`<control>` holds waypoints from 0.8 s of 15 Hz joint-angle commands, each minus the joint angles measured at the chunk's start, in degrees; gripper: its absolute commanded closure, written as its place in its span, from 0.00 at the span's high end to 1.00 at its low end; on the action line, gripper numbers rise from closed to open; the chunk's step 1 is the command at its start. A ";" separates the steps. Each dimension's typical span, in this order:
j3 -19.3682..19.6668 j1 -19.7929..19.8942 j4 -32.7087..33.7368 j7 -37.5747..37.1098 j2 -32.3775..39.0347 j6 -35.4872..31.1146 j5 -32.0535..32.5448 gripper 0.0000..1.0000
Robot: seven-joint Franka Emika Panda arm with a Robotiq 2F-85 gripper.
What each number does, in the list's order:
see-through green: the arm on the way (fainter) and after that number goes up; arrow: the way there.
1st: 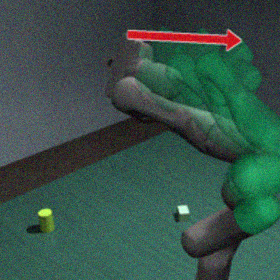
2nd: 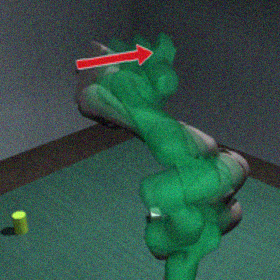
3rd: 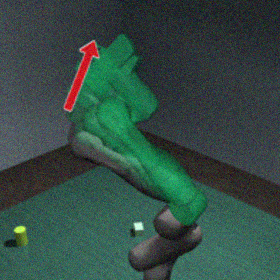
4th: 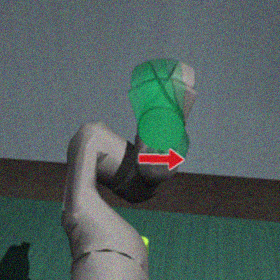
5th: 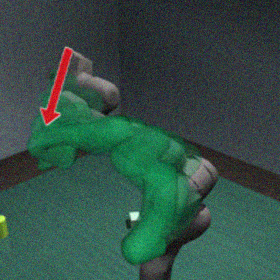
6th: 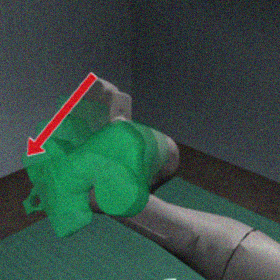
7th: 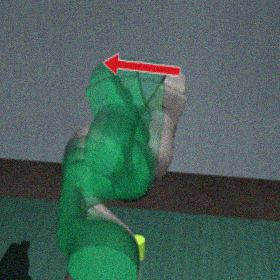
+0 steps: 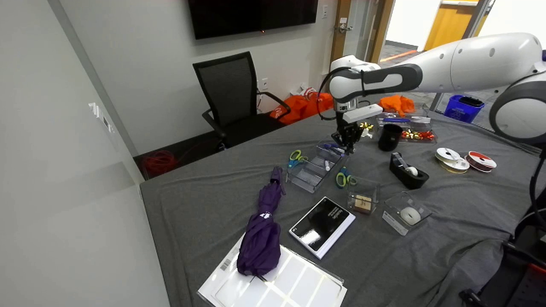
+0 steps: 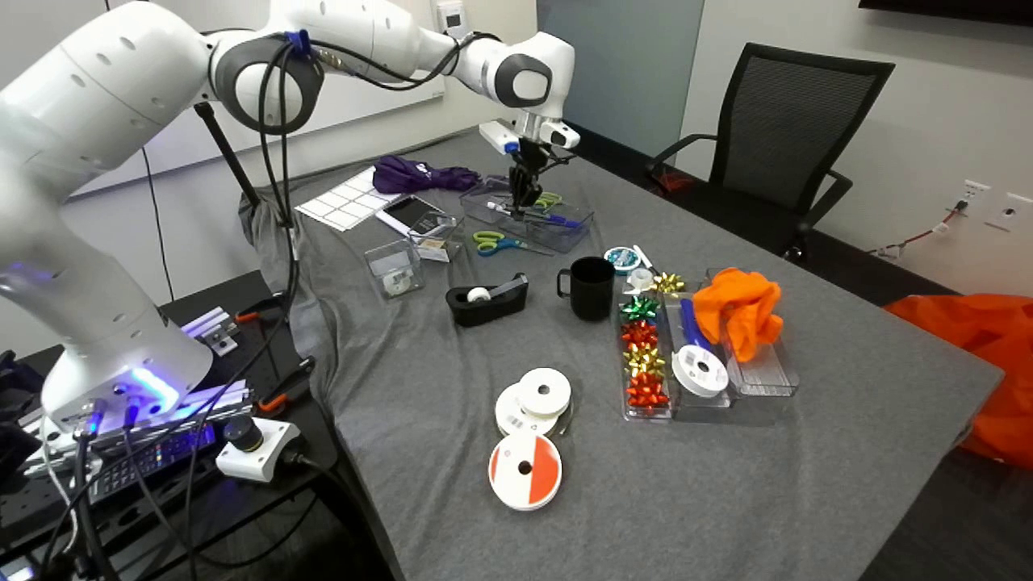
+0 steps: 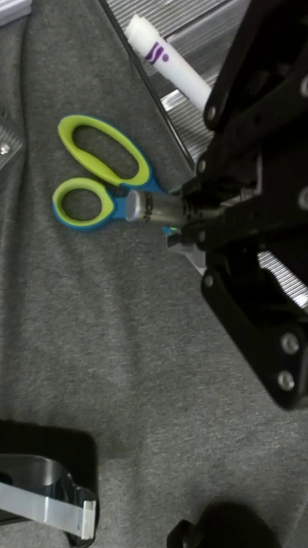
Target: Take the marker out of the clear box and put it into the object with three compartments
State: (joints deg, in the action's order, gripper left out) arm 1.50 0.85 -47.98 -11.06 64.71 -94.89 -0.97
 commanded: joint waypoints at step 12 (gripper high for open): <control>-0.02 0.61 6.10 -1.72 3.18 0.06 -0.59 0.89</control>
State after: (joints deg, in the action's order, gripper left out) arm 1.50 1.12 -44.22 -12.59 66.94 -96.70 -1.35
